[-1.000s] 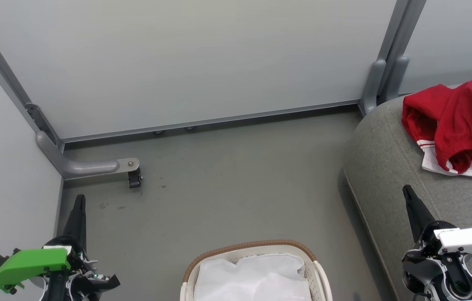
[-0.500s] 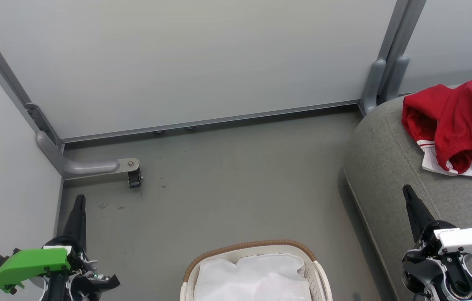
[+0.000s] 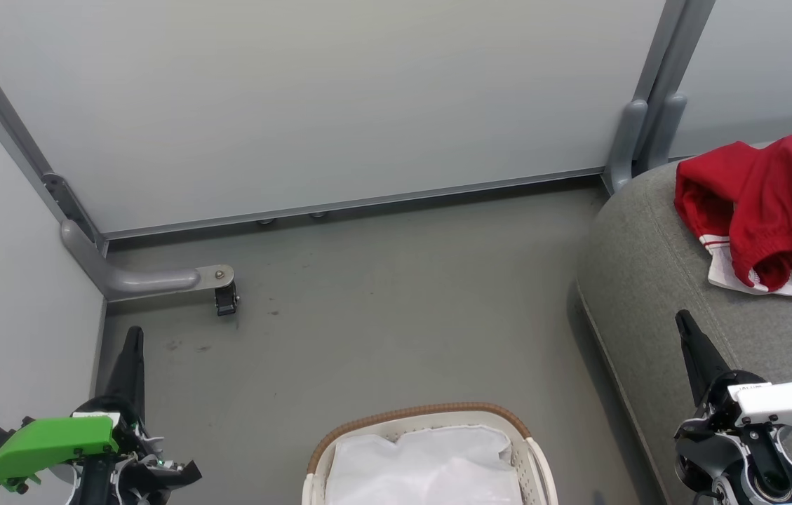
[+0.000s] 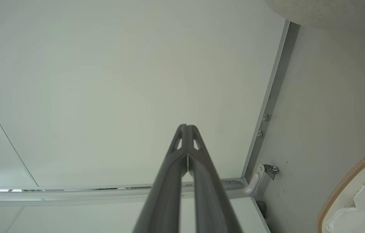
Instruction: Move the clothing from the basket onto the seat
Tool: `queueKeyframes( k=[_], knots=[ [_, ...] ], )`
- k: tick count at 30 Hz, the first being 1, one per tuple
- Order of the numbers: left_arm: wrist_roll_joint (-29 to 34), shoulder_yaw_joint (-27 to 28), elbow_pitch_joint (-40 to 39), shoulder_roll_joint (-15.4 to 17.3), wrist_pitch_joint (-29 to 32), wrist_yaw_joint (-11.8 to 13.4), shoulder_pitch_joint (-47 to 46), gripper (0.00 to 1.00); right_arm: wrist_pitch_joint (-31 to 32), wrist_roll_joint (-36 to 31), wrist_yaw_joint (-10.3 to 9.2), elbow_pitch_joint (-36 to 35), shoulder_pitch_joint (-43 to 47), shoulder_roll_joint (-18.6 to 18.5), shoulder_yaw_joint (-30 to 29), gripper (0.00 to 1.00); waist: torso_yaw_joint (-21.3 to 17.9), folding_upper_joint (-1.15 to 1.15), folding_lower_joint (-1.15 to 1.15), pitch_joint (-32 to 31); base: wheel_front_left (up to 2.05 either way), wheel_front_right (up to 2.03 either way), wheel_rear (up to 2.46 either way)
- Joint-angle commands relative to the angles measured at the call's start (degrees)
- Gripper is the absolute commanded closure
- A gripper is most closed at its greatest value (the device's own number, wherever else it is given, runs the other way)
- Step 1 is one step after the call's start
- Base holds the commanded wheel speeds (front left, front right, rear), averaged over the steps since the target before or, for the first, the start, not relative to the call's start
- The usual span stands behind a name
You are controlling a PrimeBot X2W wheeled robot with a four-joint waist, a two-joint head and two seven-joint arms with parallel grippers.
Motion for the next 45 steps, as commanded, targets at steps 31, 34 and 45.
queueKeyframes(
  k=[31, 34, 45],
  knots=[
    [-0.06, 0.13, -0.10, 0.10, 0.24, -0.25, -0.59, 1.00, 0.05, 0.19, 0.00, -0.19, 0.60, -0.32, -0.10, 1.00, 0.00, 0.00, 0.00, 0.00, 0.00, 0.00, 0.00],
    [-0.06, 0.12, -0.10, 0.10, 0.23, -0.25, -0.59, 1.00, 0.05, 0.19, 0.00, -0.19, 0.60, -0.32, -0.10, 1.00, 0.00, 0.00, 0.00, 0.00, 0.00, 0.00, 0.00],
    [-0.08, 0.10, -0.11, 0.10, 0.22, -0.26, -0.59, 1.00, 0.05, 0.19, 0.00, -0.19, 0.61, -0.32, -0.09, 1.00, 0.00, 0.00, 0.00, 0.00, 0.00, 0.00, 0.00]
  ],
)
